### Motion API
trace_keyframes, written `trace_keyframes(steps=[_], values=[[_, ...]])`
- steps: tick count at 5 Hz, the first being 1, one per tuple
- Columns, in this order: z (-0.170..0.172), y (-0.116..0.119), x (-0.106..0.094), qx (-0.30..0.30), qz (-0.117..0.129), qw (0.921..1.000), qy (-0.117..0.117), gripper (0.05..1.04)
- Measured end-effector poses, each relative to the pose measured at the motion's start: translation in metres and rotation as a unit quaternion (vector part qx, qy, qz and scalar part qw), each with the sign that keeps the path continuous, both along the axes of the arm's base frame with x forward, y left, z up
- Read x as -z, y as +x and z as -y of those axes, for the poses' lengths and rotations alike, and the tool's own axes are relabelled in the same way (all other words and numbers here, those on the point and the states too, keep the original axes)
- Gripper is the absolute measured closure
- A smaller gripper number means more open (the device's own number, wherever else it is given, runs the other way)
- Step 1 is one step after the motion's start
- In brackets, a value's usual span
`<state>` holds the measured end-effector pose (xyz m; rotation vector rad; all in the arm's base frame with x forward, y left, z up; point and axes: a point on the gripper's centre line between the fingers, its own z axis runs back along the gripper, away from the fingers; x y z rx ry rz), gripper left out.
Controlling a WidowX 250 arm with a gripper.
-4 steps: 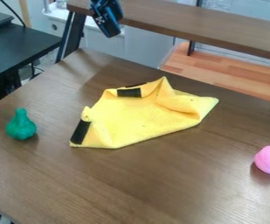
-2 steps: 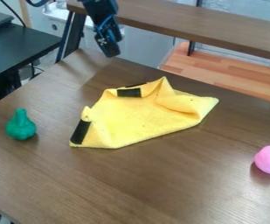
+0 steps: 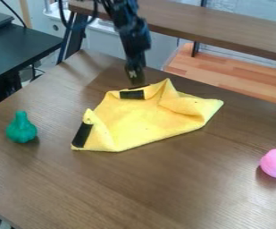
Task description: Unfold the clothe from the bottom to the right
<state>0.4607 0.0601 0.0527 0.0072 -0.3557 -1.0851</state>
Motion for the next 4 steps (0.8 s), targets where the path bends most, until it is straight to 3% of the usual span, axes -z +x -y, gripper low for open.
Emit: trace_keyframes(steps=[1, 2, 4], values=[[0.006, 0.003, 0.017, -0.008, 0.012, 0.9981, 0.060, 0.083], [0.013, 0.009, 0.028, 0.001, 0.019, 0.9962, 0.085, 0.083], [-0.004, 0.007, 0.033, -0.013, 0.025, 0.9951, 0.094, 0.083]])
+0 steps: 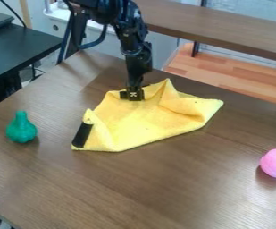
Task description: Unfold the clothe from the bottom to the right
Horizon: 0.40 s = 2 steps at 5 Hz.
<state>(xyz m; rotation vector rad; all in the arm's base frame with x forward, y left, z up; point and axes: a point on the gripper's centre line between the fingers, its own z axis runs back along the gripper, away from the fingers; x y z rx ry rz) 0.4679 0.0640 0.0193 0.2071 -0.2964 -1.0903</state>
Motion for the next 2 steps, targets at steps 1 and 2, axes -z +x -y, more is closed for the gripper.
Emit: trace_keyframes(steps=[1, 2], values=[[0.0010, -0.0049, 0.0074, 0.006, -0.006, 1.0000, 0.003, 0.140], [0.0013, -0.0091, 0.0141, 0.009, -0.008, 0.9999, 0.004, 0.467]])
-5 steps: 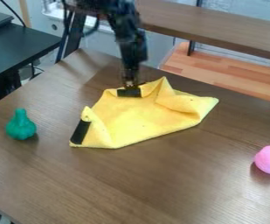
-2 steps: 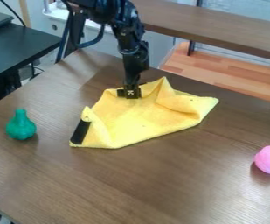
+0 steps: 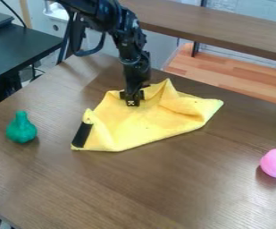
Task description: Unfold the clothe from the bottom to the right
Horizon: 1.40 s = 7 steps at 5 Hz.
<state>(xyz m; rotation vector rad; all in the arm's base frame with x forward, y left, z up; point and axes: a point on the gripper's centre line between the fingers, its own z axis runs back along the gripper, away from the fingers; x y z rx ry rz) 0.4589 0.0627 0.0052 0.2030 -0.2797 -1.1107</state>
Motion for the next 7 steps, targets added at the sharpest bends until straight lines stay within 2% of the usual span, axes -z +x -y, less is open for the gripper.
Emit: trace_keyframes(steps=[2, 3, 4, 5, 6, 7], values=[[0.001, -0.002, 0.003, 0.005, -0.003, 1.0000, -0.002, 0.938], [0.007, -0.009, 0.001, 0.007, -0.022, 0.9995, -0.023, 1.009], [0.018, -0.016, -0.028, 0.011, -0.038, 0.9977, -0.055, 1.020], [0.034, -0.031, -0.055, 0.045, -0.052, 0.9952, -0.070, 1.020], [0.067, -0.056, -0.069, 0.095, -0.072, 0.9897, -0.079, 1.020], [0.088, -0.083, -0.068, 0.125, -0.097, 0.9838, -0.084, 1.020]])
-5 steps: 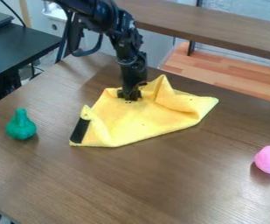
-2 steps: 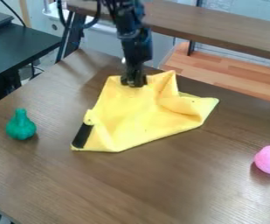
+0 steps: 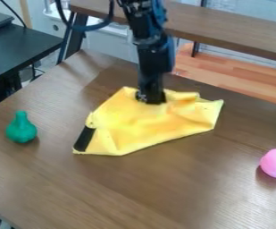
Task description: Unfold the clothe from the bottom to the right
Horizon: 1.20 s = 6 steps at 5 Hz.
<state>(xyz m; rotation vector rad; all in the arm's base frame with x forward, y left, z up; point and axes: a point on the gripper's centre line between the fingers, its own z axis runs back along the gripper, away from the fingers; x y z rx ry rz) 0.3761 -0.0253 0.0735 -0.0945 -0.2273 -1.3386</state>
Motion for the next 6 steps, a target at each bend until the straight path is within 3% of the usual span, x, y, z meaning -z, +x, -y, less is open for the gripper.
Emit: trace_keyframes(steps=[2, 4, 5, 6], values=[[0.051, -0.056, -0.001, 0.047, -0.034, 0.9983, -0.006, 1.020], [0.083, -0.087, 0.001, 0.037, -0.073, 0.9965, -0.017, 1.020], [0.091, -0.095, 0.015, -0.003, -0.120, 0.9923, -0.030, 1.020], [0.100, -0.100, 0.031, -0.052, -0.187, 0.9795, -0.054, 1.016]])
